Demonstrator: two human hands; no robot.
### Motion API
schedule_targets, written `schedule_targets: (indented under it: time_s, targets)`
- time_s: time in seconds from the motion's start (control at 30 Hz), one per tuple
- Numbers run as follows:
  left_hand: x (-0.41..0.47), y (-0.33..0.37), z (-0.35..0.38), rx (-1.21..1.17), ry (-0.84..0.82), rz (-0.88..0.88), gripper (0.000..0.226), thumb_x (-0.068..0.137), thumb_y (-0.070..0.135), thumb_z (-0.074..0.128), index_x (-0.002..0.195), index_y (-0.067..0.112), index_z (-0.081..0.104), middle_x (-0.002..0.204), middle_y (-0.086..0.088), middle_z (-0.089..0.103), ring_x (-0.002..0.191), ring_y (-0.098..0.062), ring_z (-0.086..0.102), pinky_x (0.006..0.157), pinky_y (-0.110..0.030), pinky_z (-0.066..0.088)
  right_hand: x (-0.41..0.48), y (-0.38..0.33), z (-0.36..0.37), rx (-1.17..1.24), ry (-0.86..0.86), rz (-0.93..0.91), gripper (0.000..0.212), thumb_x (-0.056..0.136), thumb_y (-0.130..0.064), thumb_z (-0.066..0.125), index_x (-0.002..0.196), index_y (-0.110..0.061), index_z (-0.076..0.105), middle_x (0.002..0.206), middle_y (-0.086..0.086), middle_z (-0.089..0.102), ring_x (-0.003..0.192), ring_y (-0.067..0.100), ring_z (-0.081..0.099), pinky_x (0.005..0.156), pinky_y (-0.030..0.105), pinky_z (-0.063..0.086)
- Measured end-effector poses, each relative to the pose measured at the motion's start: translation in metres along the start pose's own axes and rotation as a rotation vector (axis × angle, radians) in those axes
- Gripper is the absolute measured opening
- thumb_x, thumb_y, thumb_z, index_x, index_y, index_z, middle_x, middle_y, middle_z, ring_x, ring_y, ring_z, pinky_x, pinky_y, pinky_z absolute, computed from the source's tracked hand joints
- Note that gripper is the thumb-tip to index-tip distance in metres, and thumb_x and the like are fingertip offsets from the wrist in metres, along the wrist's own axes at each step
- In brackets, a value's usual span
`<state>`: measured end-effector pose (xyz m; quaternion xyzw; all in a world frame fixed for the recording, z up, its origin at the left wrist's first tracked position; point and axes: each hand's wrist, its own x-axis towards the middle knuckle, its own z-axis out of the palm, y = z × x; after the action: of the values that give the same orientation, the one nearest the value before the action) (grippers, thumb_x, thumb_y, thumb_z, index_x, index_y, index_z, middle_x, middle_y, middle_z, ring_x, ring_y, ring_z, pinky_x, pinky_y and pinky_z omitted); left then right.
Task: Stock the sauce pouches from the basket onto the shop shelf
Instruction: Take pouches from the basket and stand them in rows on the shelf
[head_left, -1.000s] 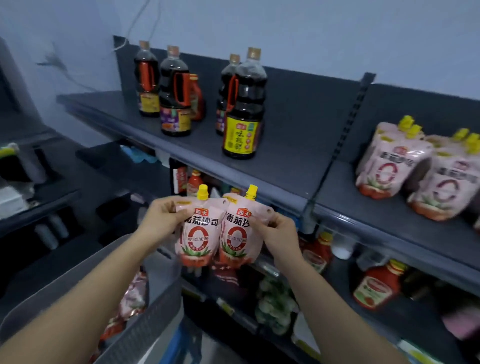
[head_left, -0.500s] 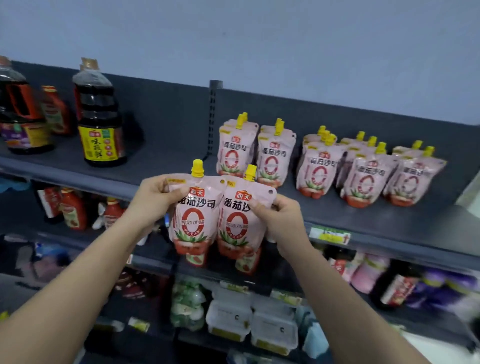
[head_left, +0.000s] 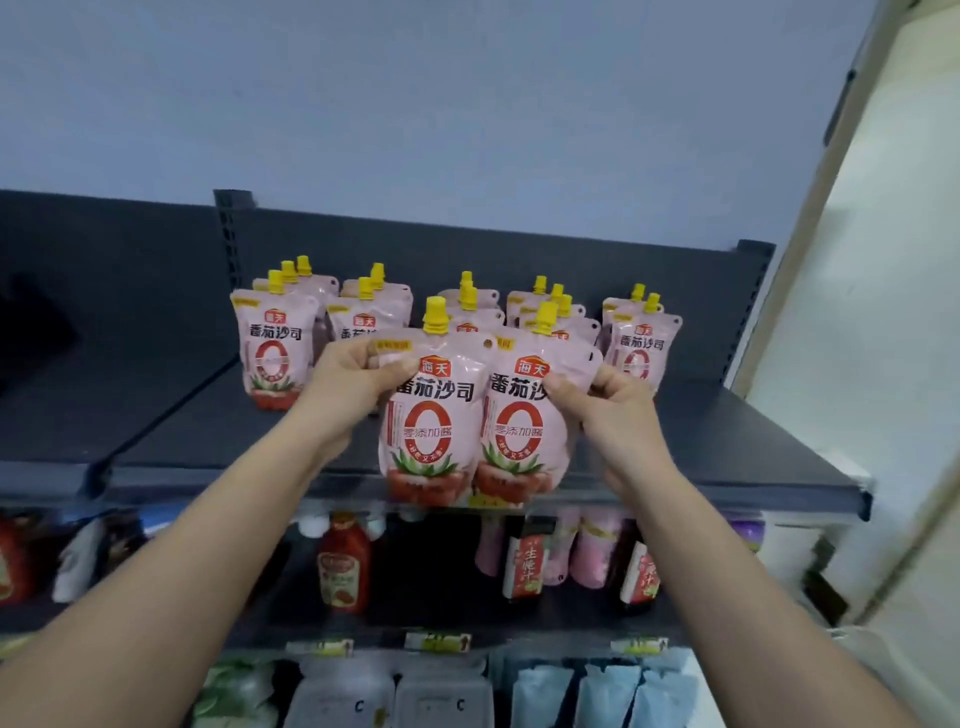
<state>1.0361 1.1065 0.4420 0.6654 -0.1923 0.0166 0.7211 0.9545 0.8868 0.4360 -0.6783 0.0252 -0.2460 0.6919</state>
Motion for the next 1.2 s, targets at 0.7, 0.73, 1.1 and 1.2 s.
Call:
schedule_targets:
  time_s: [0.7,0.73,1.1,1.2]
  targets:
    - [0.097,-0.04,0.215,0.048,-0.196,-0.051,0.011,0.091,0.008,0.059,0.085,0.016,0.065,0.073,0.002,0.076,0.064,-0.011,0.072,0.055,-0.025,0.055,0.136,0.017,-0.168,-0.128,0.135,0.022,0.012,0.082,-0.004,0.071,0.076,-0.015,0.07,0.068,-0.006,0.073,0.059,0.008,0.07,0.048,0.021,0.053]
    - [0.096,-0.042,0.223,0.035,-0.184,-0.052,0.013,0.091,0.006,0.059,0.086,0.016,0.066,0.071,0.003,0.075,0.064,-0.01,0.072,0.055,-0.023,0.055,0.14,0.019,-0.174,-0.13,0.12,0.033,0.012,0.082,-0.004,0.071,0.076,-0.015,0.07,0.07,-0.004,0.073,0.06,0.008,0.071,0.049,0.022,0.054]
    - [0.094,-0.067,0.277,-0.105,-0.054,-0.117,0.022,0.088,-0.001,0.059,0.104,0.011,0.068,0.083,0.001,0.076,0.078,-0.01,0.072,0.062,-0.02,0.055,0.186,0.05,-0.21,-0.201,-0.041,0.087,0.01,0.081,-0.005,0.073,0.075,-0.013,0.072,0.076,0.001,0.073,0.062,0.009,0.068,0.052,0.025,0.051]
    - [0.097,-0.072,0.283,-0.087,-0.04,-0.118,0.022,0.088,-0.001,0.06,0.104,0.012,0.068,0.09,-0.002,0.076,0.086,-0.014,0.071,0.068,-0.022,0.055,0.195,0.056,-0.212,-0.204,-0.057,0.085,0.009,0.083,-0.004,0.07,0.078,-0.012,0.072,0.076,0.0,0.072,0.062,0.006,0.065,0.051,0.021,0.049]
